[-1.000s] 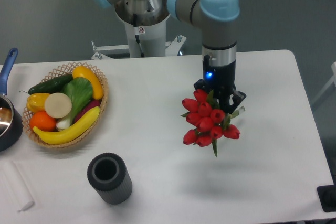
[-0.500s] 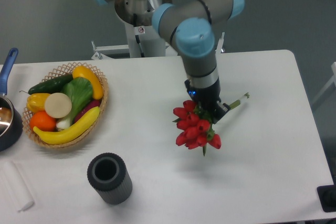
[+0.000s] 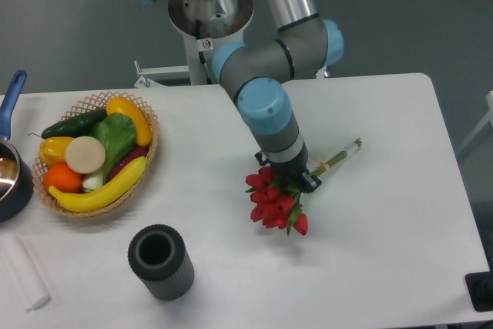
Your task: Place the flowers on the table
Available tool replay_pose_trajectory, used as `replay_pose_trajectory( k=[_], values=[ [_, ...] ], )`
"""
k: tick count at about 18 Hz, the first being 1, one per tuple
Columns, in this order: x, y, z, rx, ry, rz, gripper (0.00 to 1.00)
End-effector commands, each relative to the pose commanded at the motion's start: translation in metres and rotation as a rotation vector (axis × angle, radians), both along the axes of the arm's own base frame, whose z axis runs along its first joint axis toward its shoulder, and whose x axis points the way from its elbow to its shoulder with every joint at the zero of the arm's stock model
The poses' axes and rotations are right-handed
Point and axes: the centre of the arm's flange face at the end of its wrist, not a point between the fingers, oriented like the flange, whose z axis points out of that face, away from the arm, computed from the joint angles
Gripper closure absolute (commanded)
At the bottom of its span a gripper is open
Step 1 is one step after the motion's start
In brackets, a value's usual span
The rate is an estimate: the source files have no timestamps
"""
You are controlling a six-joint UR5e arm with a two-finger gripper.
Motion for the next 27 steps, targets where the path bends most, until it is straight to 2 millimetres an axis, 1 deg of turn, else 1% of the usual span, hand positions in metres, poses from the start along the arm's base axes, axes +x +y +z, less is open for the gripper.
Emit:
replay_pose_trajectory(
  k=[1, 2, 3, 5, 6, 7, 9, 11, 14, 16, 17, 18, 19, 22, 23, 24, 25, 27],
  values=[
    [0.000, 0.000, -0.002, -0.002, 0.000, 0.000, 0.51],
    [0.000, 0.001, -0.003, -0.003, -0.001, -0.001, 0.51],
    [0.001, 0.001, -0.003, -0.002, -0.004, -0.002, 0.45],
    [0.001, 0.001, -0.001, 0.003, 0.001, -0.002, 0.01],
    [0.001, 0.000, 0.002, 0.003, 0.008, -0.001, 0.00],
    [0.001, 0.000, 0.009, 0.015, 0.013, -0.003, 0.00],
    [0.002, -0.001, 0.049, 0.078, 0.044, -0.001, 0.00],
    [0.000, 0.003, 0.074, 0.181, 0.026, -0.002, 0.00],
    [-0.024, -0.007, 0.126, 0.342, 0.032, 0.062, 0.00],
    [-0.031, -0.011, 0.154, 0.389, 0.044, 0.101, 0.00],
    [-0.040, -0.013, 0.172, 0.413, 0.034, 0.111, 0.00],
    [-0.045, -0.012, 0.183, 0.436, 0.006, 0.112, 0.00],
    [-0.054, -0.016, 0.195, 0.449, -0.027, 0.124, 0.00],
    [-0.072, -0.029, 0.222, 0.438, -0.117, 0.159, 0.00],
    [-0.077, -0.034, 0.231, 0.431, -0.124, 0.159, 0.00],
    [-0.079, -0.036, 0.237, 0.420, -0.129, 0.121, 0.00],
    [-0.085, -0.044, 0.242, 0.408, -0.141, 0.091, 0.00],
    [-0.095, -0.073, 0.250, 0.405, -0.182, 0.025, 0.00]
  ],
)
